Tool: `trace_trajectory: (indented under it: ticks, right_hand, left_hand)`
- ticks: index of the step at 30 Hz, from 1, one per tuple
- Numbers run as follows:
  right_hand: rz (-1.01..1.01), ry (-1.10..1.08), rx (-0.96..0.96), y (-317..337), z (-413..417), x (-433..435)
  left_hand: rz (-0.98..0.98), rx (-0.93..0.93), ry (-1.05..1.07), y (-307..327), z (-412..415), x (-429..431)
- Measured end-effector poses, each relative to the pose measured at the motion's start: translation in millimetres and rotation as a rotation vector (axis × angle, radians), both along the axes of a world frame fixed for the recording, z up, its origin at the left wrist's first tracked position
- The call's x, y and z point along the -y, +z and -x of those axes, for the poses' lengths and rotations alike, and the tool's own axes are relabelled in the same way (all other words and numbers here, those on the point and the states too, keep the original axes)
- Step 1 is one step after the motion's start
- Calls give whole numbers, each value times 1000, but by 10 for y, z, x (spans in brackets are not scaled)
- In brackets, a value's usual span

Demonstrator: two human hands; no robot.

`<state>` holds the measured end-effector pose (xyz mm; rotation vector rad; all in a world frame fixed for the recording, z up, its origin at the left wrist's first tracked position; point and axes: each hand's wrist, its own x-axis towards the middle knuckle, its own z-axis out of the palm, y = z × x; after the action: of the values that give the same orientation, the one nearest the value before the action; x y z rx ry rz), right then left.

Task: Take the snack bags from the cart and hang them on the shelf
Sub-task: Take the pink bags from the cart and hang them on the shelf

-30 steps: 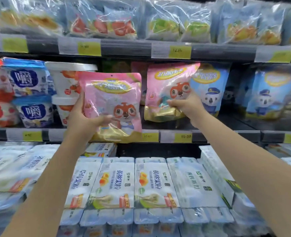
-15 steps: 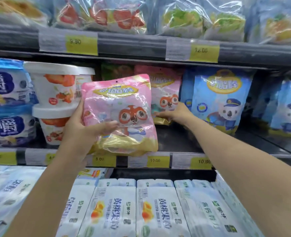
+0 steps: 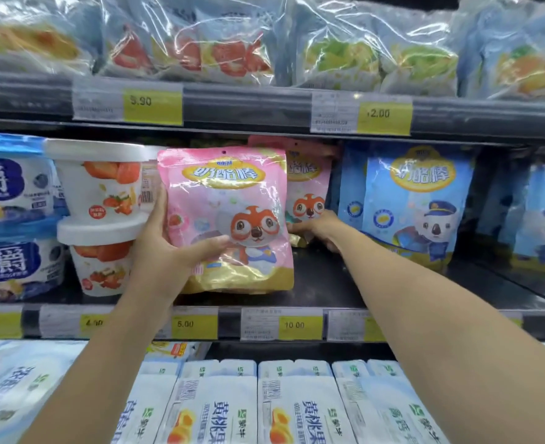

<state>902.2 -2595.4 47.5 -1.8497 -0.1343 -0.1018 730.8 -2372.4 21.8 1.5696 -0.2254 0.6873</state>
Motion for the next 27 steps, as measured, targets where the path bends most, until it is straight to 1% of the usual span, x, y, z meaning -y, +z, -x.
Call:
trace_trajectory:
  ticks: [4, 8, 12, 14, 16, 20, 23, 25, 27]
  right_hand:
    - [-22, -38, -47, -2, 88, -24]
    - [-98, -148, -108, 3, 296, -102]
    - [-169, -169, -61, 51, 646, -188]
    - [-209, -113, -12, 73, 861, -197]
    - [-212, 22, 49, 85, 1118, -195]
    - [-125, 178, 161, 24, 1382, -72]
    - [-63, 190, 220, 35, 1458, 92]
    - [-36, 153, 239, 54, 1435, 220]
    - [-24, 118, 227, 49, 1360, 320]
  left_hand:
    - [11, 42, 3, 18, -8, 76]
    - [-4, 78, 10, 58, 53, 140]
    - [-20, 71, -10, 79, 103, 178]
    - [-36, 63, -36, 78, 118, 176]
    - [-59, 58, -37, 100, 165, 220]
    - [-95, 84, -74, 169, 208, 376]
    - [-181, 66, -99, 227, 124, 489]
    - [-301, -23, -123, 275, 13, 548]
    - [-430, -141, -197, 296, -111, 573]
